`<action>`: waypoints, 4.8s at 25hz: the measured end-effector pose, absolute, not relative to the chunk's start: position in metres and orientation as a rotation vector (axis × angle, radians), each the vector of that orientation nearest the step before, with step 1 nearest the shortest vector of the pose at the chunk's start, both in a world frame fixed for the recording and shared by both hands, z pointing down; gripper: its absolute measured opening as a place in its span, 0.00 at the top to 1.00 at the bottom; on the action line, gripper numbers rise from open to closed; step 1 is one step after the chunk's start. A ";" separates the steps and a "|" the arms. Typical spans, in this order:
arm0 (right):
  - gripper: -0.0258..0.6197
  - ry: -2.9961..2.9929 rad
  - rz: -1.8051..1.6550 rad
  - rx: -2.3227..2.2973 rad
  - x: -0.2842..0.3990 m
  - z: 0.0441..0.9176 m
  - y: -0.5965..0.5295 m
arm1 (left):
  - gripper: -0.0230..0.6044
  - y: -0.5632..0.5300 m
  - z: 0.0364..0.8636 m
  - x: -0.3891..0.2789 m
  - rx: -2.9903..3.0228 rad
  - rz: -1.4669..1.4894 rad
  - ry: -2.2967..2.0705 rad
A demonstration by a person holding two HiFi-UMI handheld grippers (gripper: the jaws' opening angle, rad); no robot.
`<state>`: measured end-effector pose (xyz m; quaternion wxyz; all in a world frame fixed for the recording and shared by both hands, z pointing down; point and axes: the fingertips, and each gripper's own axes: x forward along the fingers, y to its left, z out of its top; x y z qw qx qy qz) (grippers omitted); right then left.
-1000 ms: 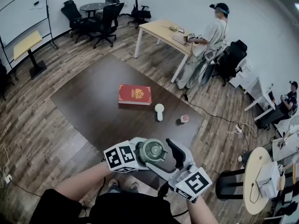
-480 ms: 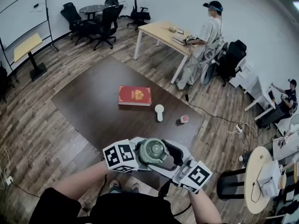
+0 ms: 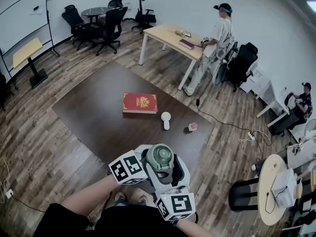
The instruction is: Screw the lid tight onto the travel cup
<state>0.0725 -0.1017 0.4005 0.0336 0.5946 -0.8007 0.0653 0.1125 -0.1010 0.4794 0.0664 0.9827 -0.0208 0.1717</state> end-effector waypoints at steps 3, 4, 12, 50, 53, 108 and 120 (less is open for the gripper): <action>0.35 -2.594 0.192 1.659 0.070 0.401 -0.098 | 0.30 -0.102 0.482 0.111 2.951 0.508 -0.052; 0.34 -2.649 0.176 1.578 0.070 0.399 -0.096 | 0.30 -0.102 0.482 0.110 2.950 0.503 -0.045; 0.35 -2.878 0.047 0.789 0.076 0.404 -0.084 | 0.30 -0.083 0.481 0.104 2.994 0.474 0.121; 0.34 -2.864 -0.021 0.590 0.071 0.405 -0.107 | 0.30 -0.105 0.483 0.105 2.977 0.492 0.055; 0.35 -2.894 0.022 0.625 0.068 0.404 -0.110 | 0.30 -0.108 0.484 0.103 2.970 0.487 0.031; 0.35 -2.907 0.107 0.872 0.070 0.397 -0.111 | 0.30 -0.116 0.478 0.099 2.976 0.447 -0.045; 0.37 -2.931 0.198 0.816 0.061 0.398 -0.119 | 0.30 -0.122 0.477 0.094 2.986 0.444 -0.101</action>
